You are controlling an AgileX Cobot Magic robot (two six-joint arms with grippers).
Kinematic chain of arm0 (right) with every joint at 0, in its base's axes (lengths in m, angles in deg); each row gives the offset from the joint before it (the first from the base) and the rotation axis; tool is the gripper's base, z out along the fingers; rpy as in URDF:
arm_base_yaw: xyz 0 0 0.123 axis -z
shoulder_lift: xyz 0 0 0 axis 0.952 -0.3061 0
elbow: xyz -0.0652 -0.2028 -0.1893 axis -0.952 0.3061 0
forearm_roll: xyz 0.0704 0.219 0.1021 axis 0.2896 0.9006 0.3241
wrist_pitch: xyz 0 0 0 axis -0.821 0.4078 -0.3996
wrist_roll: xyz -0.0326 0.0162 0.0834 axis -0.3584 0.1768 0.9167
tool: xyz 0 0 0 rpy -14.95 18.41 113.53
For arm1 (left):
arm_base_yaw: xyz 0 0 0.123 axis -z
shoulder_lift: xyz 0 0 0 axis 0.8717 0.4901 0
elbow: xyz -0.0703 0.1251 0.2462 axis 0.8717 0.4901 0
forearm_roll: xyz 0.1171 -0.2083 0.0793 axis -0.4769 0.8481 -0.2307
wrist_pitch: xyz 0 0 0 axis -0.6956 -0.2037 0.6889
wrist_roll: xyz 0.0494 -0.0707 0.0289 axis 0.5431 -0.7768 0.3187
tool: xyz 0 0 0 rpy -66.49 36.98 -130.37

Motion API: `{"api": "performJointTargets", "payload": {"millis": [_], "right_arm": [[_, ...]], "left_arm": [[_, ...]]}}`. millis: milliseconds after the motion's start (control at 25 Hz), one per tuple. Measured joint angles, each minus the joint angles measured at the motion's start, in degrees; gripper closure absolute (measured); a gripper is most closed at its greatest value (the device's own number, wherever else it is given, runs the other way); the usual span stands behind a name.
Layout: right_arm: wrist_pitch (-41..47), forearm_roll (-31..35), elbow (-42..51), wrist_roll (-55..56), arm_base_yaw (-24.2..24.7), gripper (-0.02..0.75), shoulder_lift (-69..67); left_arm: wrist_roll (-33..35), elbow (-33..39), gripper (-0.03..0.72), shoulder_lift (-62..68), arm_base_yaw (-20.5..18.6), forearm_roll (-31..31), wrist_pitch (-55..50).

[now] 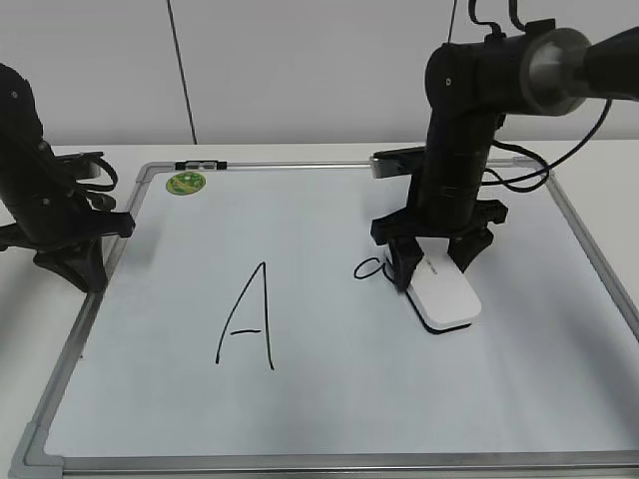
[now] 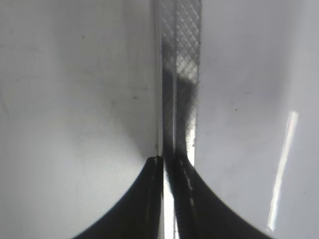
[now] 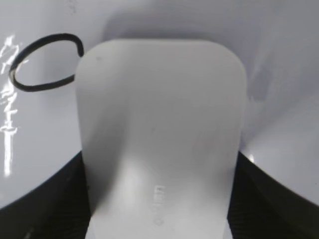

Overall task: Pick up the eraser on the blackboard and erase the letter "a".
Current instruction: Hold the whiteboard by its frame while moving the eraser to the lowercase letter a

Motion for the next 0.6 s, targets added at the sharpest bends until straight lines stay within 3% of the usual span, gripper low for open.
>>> {"api": "performJointTargets", "payload": {"millis": [280, 600], "right_arm": [[1.8, 0.0, -2.4, 0.7, -0.5, 0.218, -1.6], [1.3, 0.5, -3.9, 0.7, -4.6, 0.218, -2.2]], "left_arm": [[0.1, 0.0, 0.636, 0.0, 0.0, 0.0, 0.0], [0.3, -0.1, 0.634, 0.0, 0.0, 0.0, -0.1]]}}
